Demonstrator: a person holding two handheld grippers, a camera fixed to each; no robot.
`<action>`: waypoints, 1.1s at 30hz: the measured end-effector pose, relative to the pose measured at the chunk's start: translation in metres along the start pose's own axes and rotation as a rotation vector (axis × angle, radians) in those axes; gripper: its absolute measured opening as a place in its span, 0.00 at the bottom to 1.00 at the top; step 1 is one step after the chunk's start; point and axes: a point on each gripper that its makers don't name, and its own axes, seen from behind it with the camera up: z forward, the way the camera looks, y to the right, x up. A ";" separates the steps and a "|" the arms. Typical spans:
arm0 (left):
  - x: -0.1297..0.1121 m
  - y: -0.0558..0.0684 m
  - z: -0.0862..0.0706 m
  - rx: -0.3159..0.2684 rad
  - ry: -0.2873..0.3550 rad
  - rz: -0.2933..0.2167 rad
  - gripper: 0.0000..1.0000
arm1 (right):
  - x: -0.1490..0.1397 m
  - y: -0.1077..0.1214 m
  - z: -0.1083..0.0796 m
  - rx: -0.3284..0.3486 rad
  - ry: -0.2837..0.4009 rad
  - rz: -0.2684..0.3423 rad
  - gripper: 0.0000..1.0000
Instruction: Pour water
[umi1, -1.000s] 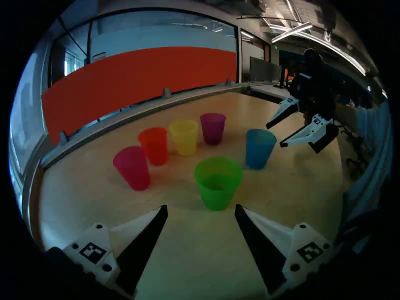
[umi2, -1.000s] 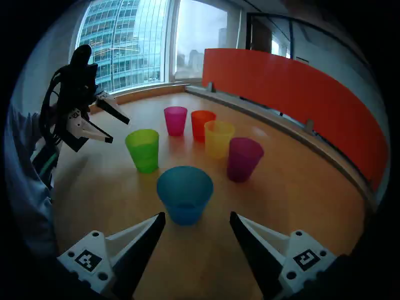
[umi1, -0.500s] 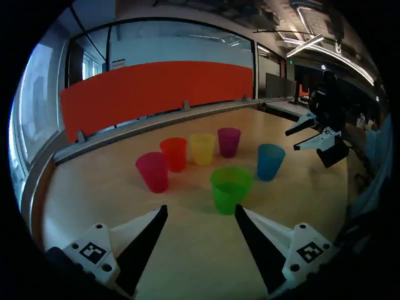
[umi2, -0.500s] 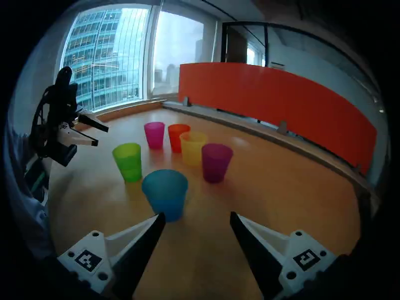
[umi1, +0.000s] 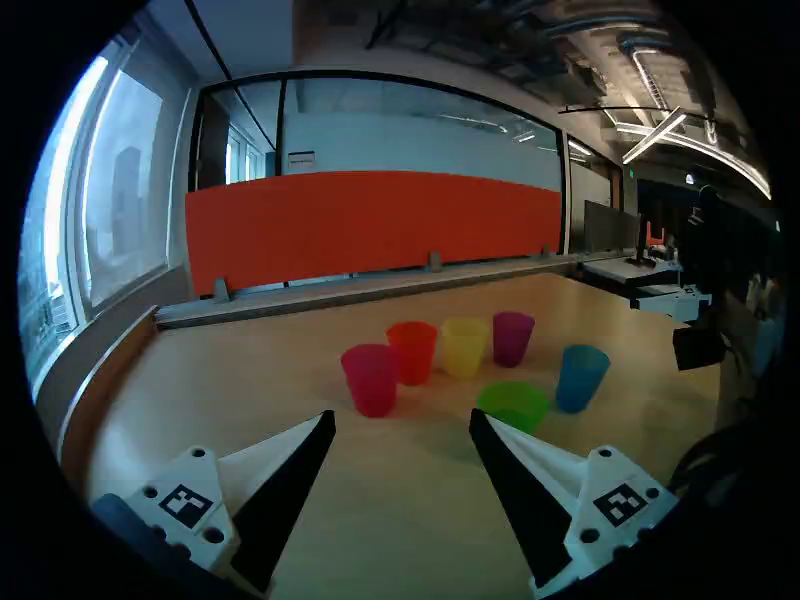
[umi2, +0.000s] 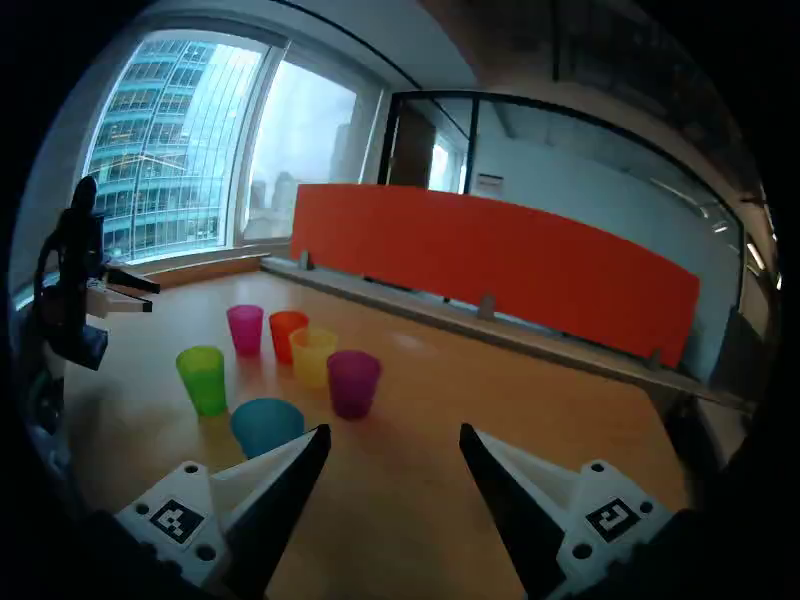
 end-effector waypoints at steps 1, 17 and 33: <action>0.003 -0.003 -0.001 0.012 0.011 -0.001 1.00 | 0.004 0.005 -0.001 -0.019 0.015 0.004 1.00; 0.049 -0.026 -0.017 0.158 0.175 -0.033 1.00 | 0.036 0.054 -0.012 -0.253 0.172 0.119 1.00; 0.085 -0.031 -0.029 0.250 0.302 -0.046 1.00 | 0.057 0.067 -0.037 -0.388 0.283 0.150 1.00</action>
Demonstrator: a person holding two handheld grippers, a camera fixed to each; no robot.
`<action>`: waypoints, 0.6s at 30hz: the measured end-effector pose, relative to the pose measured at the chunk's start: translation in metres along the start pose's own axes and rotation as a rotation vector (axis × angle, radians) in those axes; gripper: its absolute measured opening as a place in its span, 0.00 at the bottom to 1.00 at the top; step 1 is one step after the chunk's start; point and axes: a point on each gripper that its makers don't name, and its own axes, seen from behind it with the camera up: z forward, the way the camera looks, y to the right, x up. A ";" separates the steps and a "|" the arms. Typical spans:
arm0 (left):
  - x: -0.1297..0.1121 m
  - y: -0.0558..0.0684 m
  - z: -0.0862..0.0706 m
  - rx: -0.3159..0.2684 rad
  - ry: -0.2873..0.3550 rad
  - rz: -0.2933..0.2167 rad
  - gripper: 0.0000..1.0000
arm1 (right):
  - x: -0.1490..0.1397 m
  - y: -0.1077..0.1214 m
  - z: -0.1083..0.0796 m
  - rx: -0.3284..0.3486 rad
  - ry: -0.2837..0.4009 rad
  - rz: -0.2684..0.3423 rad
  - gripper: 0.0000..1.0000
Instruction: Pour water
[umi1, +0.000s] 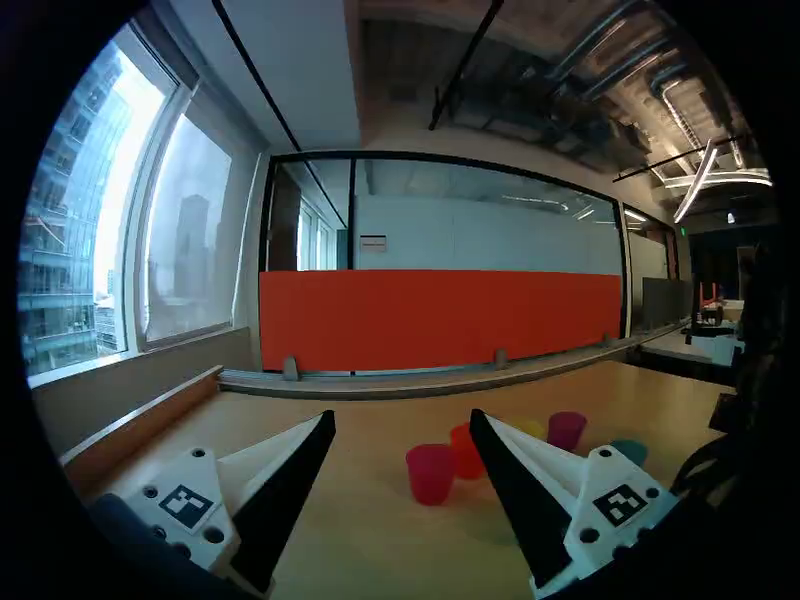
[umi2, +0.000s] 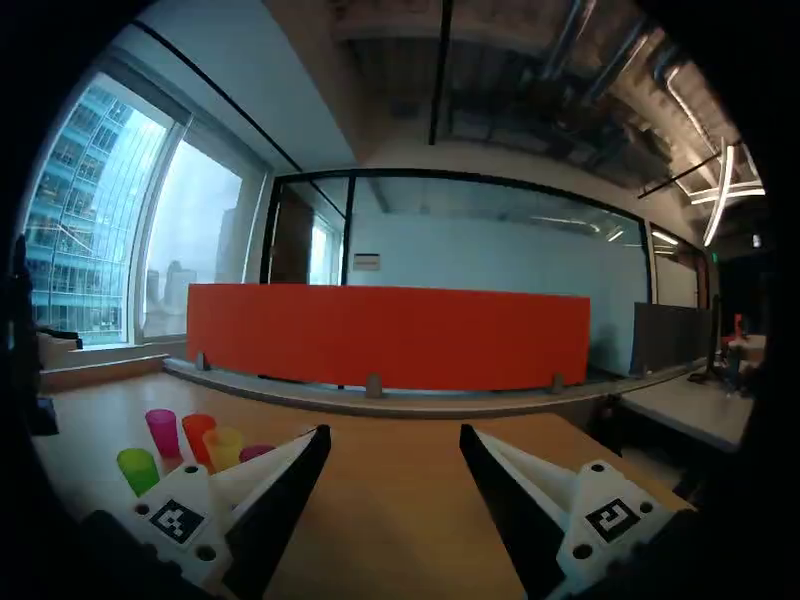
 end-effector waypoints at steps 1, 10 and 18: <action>0.002 0.000 0.001 0.004 0.007 0.003 1.00 | 0.001 0.000 0.000 -0.004 0.002 -0.003 1.00; 0.005 -0.006 0.005 0.050 0.052 0.038 1.00 | 0.007 -0.004 -0.002 -0.024 0.017 -0.006 1.00; 0.004 -0.015 0.003 0.103 0.079 0.062 1.00 | 0.007 -0.009 -0.003 -0.020 0.019 0.016 1.00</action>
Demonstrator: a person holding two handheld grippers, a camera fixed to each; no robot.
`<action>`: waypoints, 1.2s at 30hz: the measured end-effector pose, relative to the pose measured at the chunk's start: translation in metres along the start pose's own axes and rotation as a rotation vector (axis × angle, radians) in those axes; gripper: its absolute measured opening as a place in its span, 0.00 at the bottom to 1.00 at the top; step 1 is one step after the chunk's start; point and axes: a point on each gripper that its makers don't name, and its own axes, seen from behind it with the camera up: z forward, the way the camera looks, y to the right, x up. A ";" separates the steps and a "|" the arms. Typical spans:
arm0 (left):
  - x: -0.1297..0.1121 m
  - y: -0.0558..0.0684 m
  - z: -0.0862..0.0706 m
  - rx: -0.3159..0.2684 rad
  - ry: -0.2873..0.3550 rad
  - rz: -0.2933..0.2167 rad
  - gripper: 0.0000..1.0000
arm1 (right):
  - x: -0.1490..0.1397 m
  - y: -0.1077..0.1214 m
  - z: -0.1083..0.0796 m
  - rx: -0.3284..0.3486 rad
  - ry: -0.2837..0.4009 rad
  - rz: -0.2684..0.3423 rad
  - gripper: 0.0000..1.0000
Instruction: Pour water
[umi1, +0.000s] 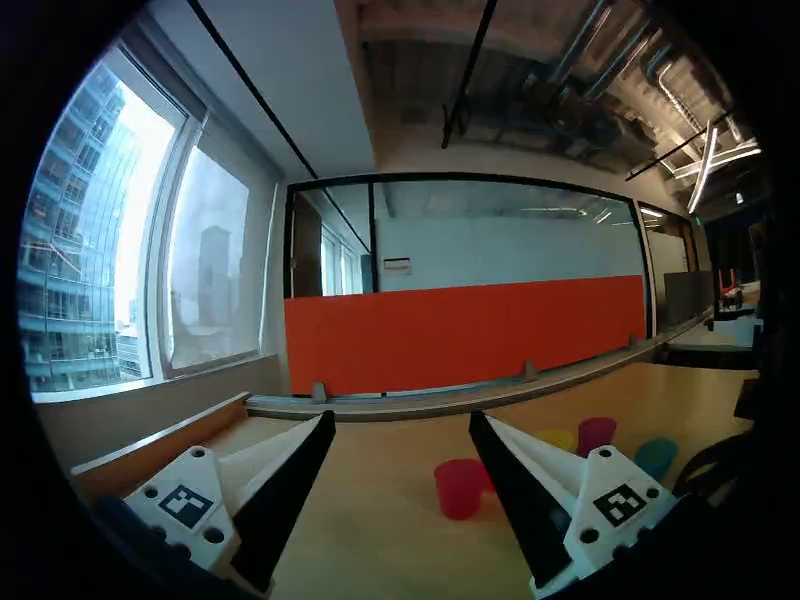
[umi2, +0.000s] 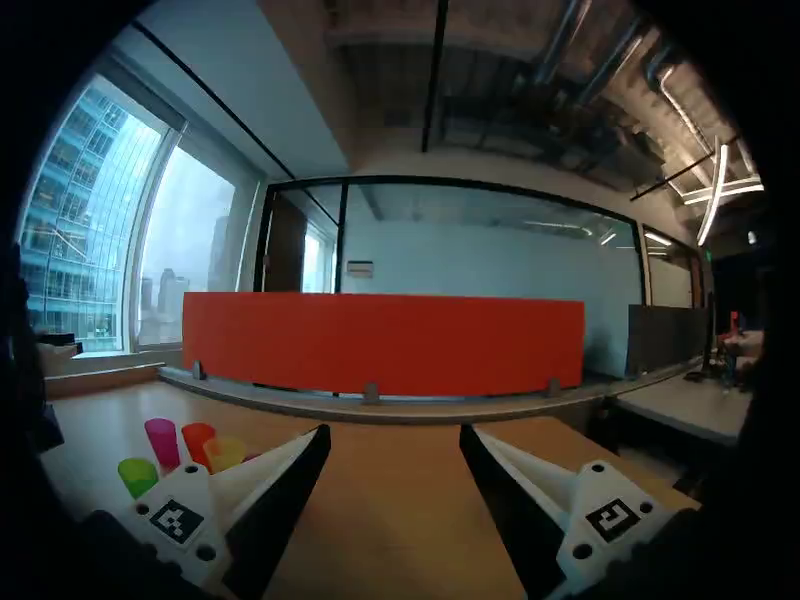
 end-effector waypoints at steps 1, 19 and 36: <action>0.000 -0.001 -0.001 0.006 0.003 0.000 1.00 | -0.001 0.000 0.000 -0.001 -0.003 -0.001 1.00; -0.035 -0.002 0.005 0.041 0.002 -0.003 1.00 | -0.010 -0.011 0.003 -0.005 -0.019 -0.014 1.00; -0.074 0.001 0.013 0.064 -0.036 -0.009 1.00 | -0.021 0.000 0.006 -0.032 -0.035 -0.001 1.00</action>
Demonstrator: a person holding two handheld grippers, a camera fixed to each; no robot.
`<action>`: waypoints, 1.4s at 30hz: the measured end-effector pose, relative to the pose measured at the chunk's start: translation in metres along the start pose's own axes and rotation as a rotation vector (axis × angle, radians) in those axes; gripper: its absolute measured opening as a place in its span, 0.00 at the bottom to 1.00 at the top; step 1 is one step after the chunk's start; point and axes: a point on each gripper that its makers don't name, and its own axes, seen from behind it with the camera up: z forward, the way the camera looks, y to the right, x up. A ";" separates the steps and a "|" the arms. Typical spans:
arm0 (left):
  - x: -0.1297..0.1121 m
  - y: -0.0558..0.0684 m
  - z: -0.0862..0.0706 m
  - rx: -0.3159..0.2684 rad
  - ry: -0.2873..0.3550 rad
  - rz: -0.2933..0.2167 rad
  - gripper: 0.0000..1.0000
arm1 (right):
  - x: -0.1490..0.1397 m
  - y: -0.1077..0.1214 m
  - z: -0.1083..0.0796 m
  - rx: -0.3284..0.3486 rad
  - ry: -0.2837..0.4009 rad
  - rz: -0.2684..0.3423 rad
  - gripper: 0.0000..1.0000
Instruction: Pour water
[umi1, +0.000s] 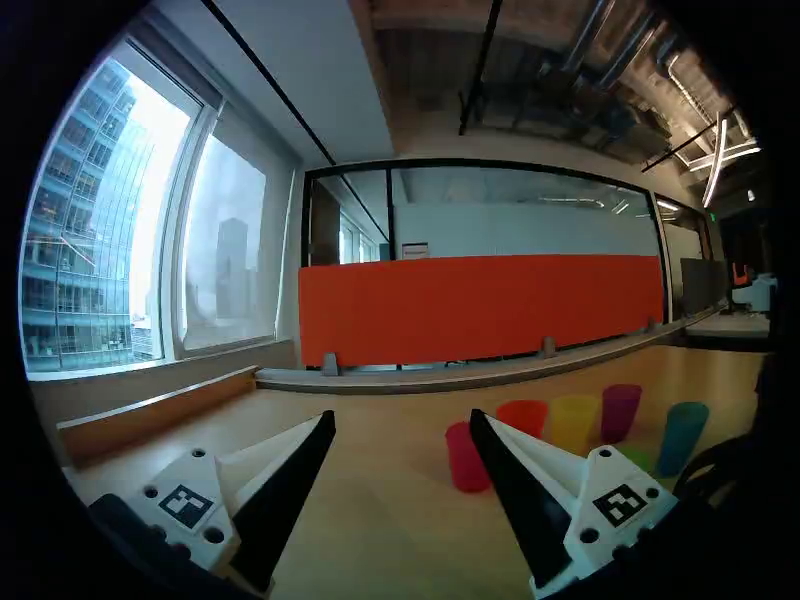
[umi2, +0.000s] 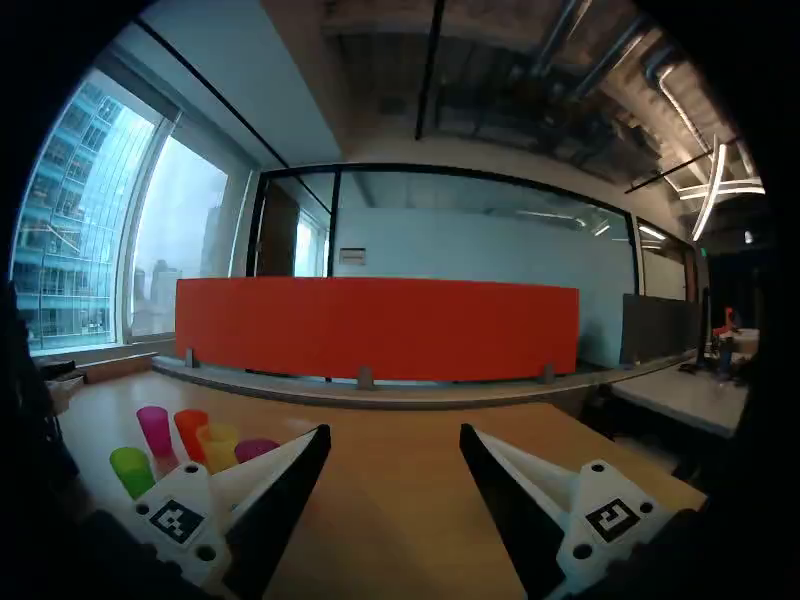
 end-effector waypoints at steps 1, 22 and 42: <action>-0.001 0.000 0.000 -0.001 -0.002 -0.002 1.00 | 0.000 0.001 0.000 -0.001 0.000 0.000 1.00; -0.019 0.003 0.005 -0.014 -0.031 -0.046 1.00 | 0.003 0.008 -0.005 -0.009 0.004 0.009 1.00; -0.029 0.006 0.008 -0.027 -0.068 -0.042 1.00 | 0.001 0.007 -0.007 0.000 0.013 0.025 1.00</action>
